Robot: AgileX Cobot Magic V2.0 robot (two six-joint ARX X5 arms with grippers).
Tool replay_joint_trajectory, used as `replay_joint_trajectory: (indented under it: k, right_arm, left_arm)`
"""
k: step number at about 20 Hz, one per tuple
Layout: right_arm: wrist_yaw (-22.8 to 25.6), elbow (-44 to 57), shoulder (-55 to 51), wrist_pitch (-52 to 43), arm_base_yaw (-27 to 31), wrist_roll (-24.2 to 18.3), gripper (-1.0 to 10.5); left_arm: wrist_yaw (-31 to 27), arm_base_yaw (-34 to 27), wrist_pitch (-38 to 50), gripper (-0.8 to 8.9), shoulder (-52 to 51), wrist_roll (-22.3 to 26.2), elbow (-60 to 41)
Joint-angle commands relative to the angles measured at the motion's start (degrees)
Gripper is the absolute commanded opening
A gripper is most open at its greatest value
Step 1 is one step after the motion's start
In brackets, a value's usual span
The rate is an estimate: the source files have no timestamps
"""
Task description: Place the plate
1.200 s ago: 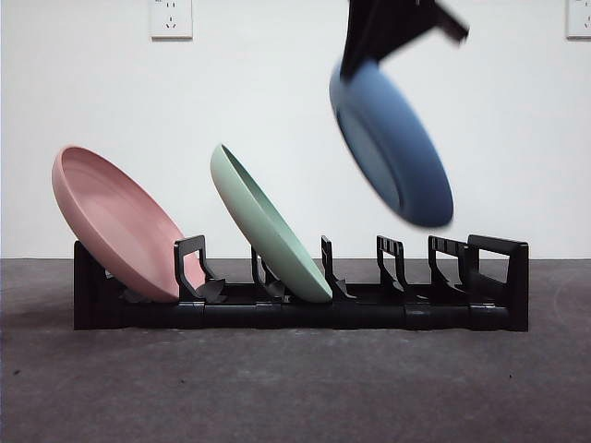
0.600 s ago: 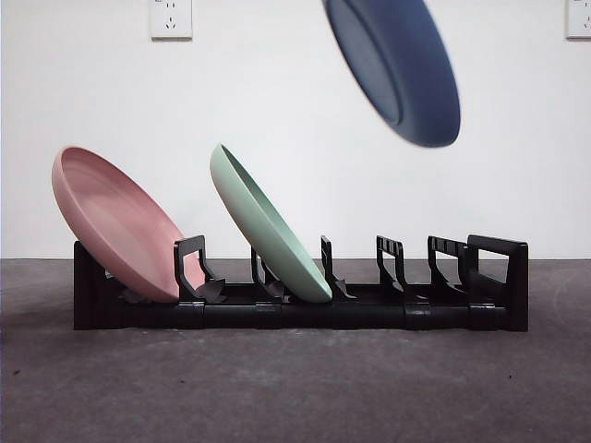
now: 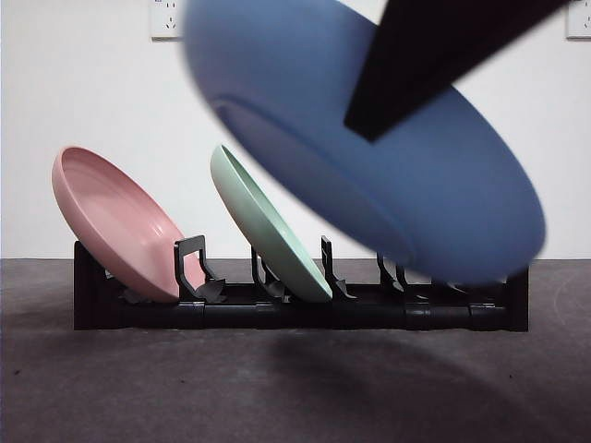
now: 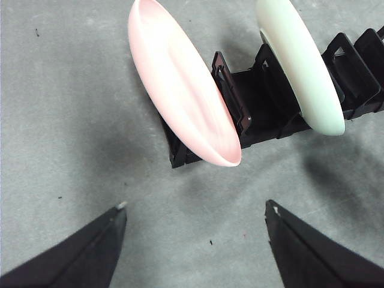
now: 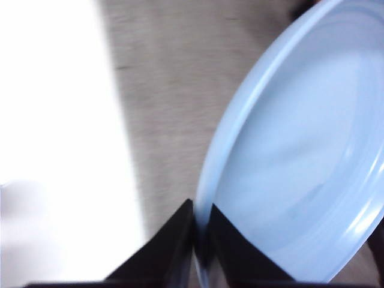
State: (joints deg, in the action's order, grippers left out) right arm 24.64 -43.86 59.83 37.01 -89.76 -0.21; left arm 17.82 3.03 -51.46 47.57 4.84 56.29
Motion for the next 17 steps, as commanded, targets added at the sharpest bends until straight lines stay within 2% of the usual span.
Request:
replay_joint_trajectory:
  k: [1, 7, 10, 17]
  right_arm:
    - [-0.24, 0.72, 0.98, -1.01, -1.9, -0.76, 0.1]
    - [-8.35, 0.79, 9.31, -5.33, 0.94, -6.29, 0.1]
    - [-9.6, 0.79, 13.97, -8.72, 3.19, -8.5, 0.1]
    - [-17.75, 0.76, 18.43, -12.39, 13.55, -10.19, 0.1]
  left_arm:
    - [0.22, 0.11, 0.31, 3.71, 0.35, -0.42, 1.4]
    - [0.22, 0.11, 0.35, 3.71, 0.35, -1.05, 1.4]
    - [0.22, 0.11, 0.35, 3.71, 0.35, -1.05, 1.4]
    - [0.22, 0.11, 0.26, 3.71, 0.35, -1.05, 1.4]
